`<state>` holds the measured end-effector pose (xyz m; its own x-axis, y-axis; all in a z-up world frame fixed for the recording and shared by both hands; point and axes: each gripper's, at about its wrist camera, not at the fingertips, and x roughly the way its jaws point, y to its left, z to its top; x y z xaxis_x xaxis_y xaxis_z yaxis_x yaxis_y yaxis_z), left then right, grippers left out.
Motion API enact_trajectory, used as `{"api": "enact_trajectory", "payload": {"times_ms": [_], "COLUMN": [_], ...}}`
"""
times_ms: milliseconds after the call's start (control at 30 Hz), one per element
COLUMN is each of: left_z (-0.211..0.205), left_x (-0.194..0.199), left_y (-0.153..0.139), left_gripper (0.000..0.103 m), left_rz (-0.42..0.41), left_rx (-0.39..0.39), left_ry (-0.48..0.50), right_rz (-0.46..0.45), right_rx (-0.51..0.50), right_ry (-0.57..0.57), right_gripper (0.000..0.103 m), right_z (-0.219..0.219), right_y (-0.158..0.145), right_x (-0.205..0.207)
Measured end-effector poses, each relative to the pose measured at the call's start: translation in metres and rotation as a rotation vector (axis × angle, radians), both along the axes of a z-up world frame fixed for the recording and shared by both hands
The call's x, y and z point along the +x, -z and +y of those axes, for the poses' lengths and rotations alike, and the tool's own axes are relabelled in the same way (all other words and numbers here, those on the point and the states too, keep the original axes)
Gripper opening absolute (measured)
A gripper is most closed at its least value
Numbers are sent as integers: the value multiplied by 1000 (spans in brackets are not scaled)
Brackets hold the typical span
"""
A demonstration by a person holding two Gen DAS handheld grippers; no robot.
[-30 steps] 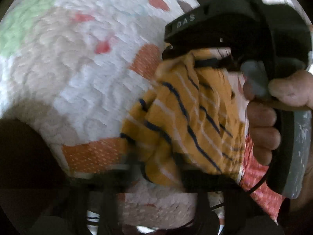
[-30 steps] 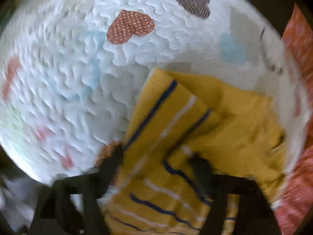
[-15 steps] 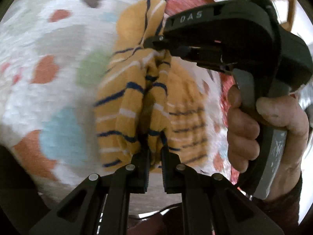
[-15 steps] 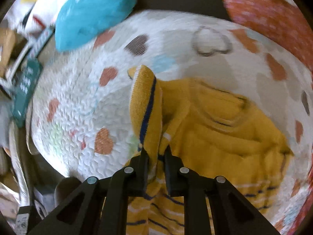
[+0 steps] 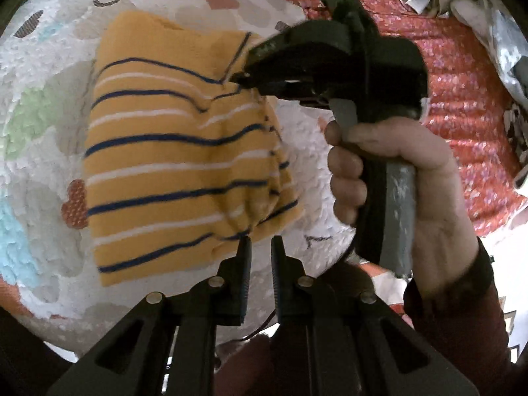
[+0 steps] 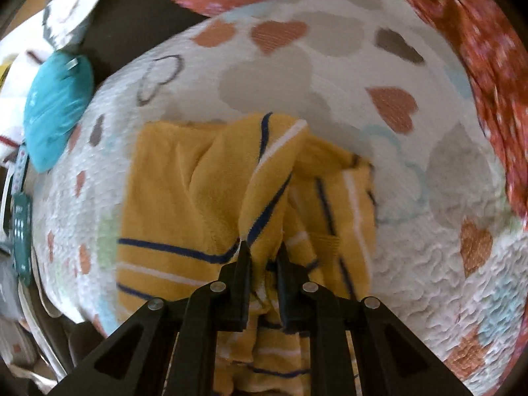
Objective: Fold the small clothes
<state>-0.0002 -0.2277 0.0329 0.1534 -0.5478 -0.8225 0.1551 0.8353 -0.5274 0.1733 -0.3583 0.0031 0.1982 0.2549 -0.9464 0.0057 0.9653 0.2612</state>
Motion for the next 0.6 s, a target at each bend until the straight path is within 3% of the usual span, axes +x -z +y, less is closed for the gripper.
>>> {"api": "enact_trajectory", "payload": {"times_ms": [100, 200, 333, 367, 433, 600], "left_z": [18, 37, 54, 57, 71, 85], "left_x": [-3, -8, -13, -3, -10, -13], "left_y": [1, 0, 6, 6, 10, 13], "left_gripper": [10, 11, 12, 13, 16, 17], "left_rz": [2, -7, -20, -19, -6, 29], "left_rx": [14, 45, 84, 87, 90, 78], "left_ry": [-36, -82, -138, -148, -178, -229], "right_rz": [-7, -30, -78, -94, -111, -99], "right_rx": [53, 36, 38, 60, 123, 238], "right_ry": [20, 71, 103, 102, 90, 48], "right_gripper": [17, 24, 29, 35, 58, 61], "right_z": [-8, -18, -38, -40, -42, -22], "right_y": [9, 10, -9, -16, -24, -20], "right_x": [1, 1, -12, -19, -34, -71]}}
